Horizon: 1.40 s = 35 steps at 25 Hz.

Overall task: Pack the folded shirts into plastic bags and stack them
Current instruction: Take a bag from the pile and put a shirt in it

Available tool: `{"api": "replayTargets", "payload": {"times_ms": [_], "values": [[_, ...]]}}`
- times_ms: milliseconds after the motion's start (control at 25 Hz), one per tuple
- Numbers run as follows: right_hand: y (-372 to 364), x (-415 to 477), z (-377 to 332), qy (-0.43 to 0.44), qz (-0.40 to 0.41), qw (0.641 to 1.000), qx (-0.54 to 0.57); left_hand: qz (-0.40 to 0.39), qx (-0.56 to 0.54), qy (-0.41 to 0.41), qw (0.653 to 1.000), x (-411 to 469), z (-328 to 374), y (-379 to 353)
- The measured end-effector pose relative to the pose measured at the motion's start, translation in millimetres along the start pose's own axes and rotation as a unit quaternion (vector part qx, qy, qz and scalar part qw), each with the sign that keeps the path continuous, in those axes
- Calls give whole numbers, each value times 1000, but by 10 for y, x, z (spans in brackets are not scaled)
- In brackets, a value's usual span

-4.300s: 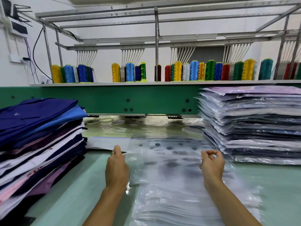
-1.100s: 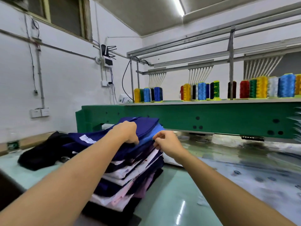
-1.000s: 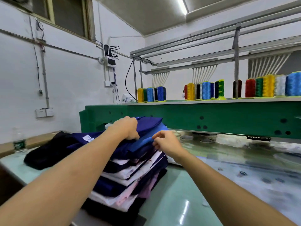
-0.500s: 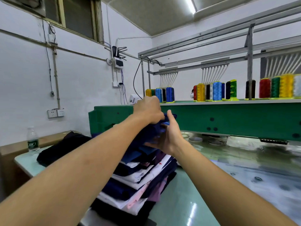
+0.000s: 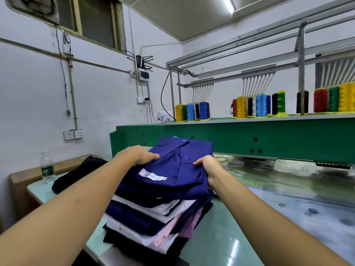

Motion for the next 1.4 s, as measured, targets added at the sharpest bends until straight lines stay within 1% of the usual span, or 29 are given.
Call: {"api": "replayTargets", "payload": {"times_ms": [160,320,400,440,520,640,760,840,920,1000,1080,1120,1160,1240,1320,1400], "values": [[28,20,-54,33,4,999,-28,-46,-47,24,998,-1,-56,-35],[5,-43,-86,50,-19,997,-51,-125,-114,72,983,-45,-170,-155],[17,-59,-82,51,-19,997,-57,-117,-125,76,982,-64,-204,-164],[24,-64,-82,53,-20,996,-62,-93,-120,64,986,-54,-209,-128],[38,-65,-81,58,-23,995,-83,-35,-114,21,993,-39,-184,-5],[23,-66,-143,92,-13,984,-151,4,-134,-94,987,-136,141,203],[-63,-119,-290,133,-6,967,-217,49,-77,-202,975,-363,634,472],[-147,-193,-442,154,-9,964,-216,76,-17,-258,963,-563,976,577],[-231,-292,-596,162,-26,969,-185,83,32,-308,947,-775,1300,554],[-222,-356,-722,157,-34,972,-173,73,33,-349,934,-986,1589,467],[-103,-407,-843,156,-45,976,-143,59,-8,-374,925,-1181,1819,426],[16,-424,-885,151,-54,979,-126,41,-36,-386,921,-1277,1929,401],[138,-435,-921,145,-66,981,-111,6,-73,-391,917,-1360,2033,356],[426,-466,-977,148,-75,982,-92,-110,-157,-383,903,-1547,2244,191],[809,-470,-1016,146,-33,987,-52,-242,-212,-360,876,-1739,2457,-48],[1260,-520,-1044,134,28,990,-34,-347,-253,-347,834,-1943,2675,-291]]}}
Point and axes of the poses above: each hand's wrist, its own x-axis towards the middle knuckle, its own y-axis out of the back of the hand, z = x × y, the point moved 8 cm from there along x, towards the middle knuckle, and after that the axes turned 8 degrees about -x, right-handed, at the moved point
